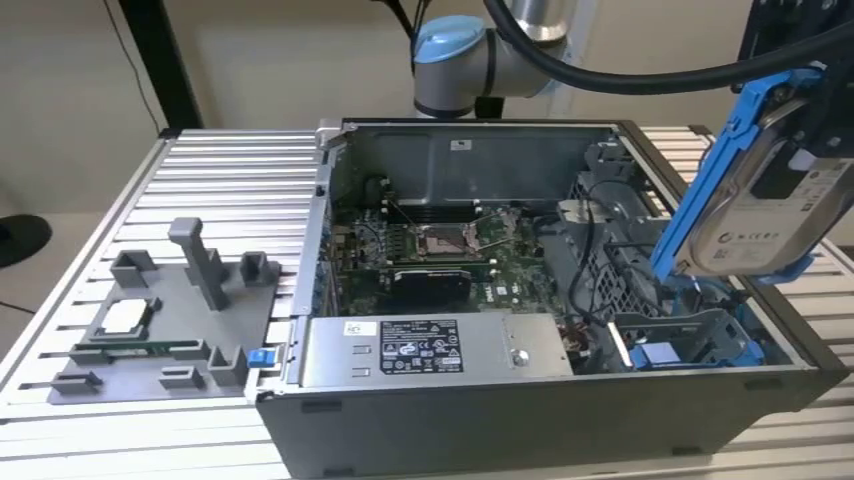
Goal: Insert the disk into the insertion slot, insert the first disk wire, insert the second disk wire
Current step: 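Insert the disk into the insertion slot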
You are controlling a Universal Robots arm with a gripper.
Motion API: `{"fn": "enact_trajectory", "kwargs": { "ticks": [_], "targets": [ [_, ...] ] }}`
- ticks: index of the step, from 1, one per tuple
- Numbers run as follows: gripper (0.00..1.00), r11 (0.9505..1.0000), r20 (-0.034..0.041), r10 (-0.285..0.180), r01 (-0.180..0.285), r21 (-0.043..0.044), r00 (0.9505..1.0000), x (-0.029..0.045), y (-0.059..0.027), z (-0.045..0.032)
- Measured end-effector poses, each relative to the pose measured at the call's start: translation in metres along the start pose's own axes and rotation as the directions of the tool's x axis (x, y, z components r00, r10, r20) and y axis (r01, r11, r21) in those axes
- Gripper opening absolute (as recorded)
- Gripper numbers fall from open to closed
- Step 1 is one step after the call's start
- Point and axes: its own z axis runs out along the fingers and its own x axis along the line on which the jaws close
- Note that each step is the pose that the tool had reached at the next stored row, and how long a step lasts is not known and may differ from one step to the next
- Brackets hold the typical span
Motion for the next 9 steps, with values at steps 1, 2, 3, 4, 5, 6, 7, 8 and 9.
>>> {"fn": "enact_trajectory", "kwargs": {
  "ticks": [1,2,3,4,5,6,7,8,9],
  "targets": [
    [0.00,1.0000,-0.0002,0.000,0.000,0.0000,1.0000,0.0000,0.0000,0.0011],
    [0.00,1.0000,-0.0003,0.000,0.000,0.0000,1.0000,0.0000,-0.0001,0.0021],
    [0.00,1.0000,-0.0006,0.000,0.000,0.0000,1.0000,0.0000,-0.0001,0.0030],
    [0.00,1.0000,-0.0007,0.000,0.000,0.0000,1.0000,0.0000,-0.0001,0.0040],
    [0.00,1.0000,-0.0010,0.000,0.000,0.0000,1.0000,0.0000,-0.0002,0.0049],
    [0.00,1.0000,-0.0011,0.000,0.000,0.0000,1.0000,-0.0001,-0.0002,0.0059],
    [0.00,1.0000,-0.0014,0.000,0.000,0.0000,1.0000,-0.0001,-0.0003,0.0065],
    [0.00,1.0000,-0.0015,0.000,0.000,0.0000,1.0000,-0.0001,-0.0003,0.0068],
    [0.00,1.0000,-0.0018,0.000,0.000,0.0000,1.0000,-0.0001,-0.0003,0.0068]
  ]
}}
